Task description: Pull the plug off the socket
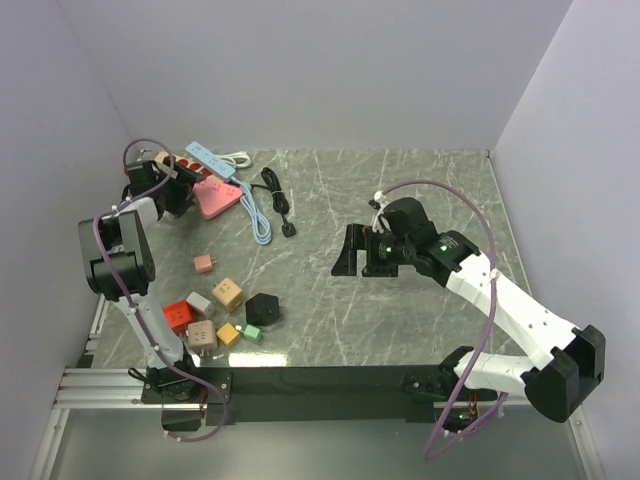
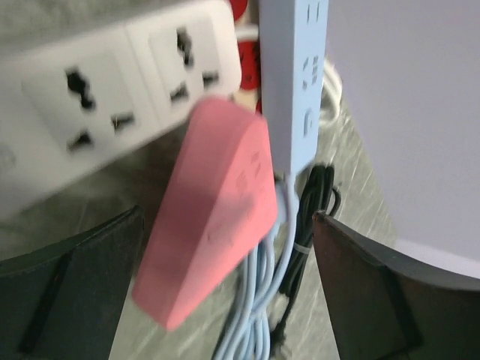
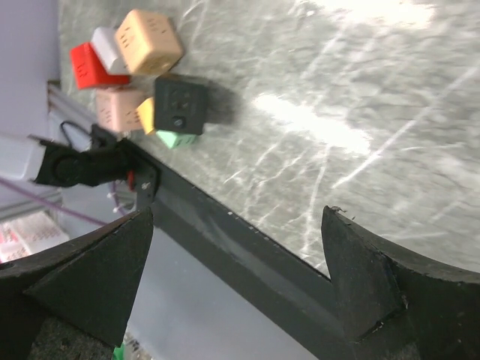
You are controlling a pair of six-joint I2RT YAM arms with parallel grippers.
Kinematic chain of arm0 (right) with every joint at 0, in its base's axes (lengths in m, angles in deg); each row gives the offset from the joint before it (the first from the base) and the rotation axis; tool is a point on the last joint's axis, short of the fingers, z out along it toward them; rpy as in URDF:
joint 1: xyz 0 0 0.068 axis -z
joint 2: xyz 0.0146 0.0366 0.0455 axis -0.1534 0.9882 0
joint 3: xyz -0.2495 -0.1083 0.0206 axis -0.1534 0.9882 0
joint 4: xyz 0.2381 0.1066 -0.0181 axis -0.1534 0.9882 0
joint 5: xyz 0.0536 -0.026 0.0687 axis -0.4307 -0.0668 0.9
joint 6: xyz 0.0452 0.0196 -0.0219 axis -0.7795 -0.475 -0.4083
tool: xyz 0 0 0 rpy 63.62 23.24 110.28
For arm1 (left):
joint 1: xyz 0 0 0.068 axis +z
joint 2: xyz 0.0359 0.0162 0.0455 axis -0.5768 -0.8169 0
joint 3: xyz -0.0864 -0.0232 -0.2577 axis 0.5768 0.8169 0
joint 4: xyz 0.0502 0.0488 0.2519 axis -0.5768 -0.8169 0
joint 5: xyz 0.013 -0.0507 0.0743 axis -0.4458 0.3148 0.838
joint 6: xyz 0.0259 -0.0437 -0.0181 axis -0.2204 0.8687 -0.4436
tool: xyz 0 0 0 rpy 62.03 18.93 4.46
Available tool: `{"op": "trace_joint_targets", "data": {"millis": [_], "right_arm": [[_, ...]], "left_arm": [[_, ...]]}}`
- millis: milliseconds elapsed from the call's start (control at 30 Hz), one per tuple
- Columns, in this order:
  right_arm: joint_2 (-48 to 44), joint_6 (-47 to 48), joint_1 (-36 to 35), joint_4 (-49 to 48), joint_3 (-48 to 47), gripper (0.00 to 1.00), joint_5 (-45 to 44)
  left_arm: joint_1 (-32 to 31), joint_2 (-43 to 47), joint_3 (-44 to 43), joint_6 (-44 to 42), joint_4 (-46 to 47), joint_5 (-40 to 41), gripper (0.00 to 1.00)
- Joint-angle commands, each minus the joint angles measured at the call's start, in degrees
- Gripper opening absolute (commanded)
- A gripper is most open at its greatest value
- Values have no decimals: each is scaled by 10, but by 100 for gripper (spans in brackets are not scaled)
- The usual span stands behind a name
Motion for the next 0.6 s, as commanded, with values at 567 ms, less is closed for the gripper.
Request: {"op": "trace_joint_targets", "data": {"millis": [567], "right_arm": [[-164, -8, 42, 23, 23, 100, -183]], "left_arm": [[-63, 445, 132, -148, -271, -35, 99]]}}
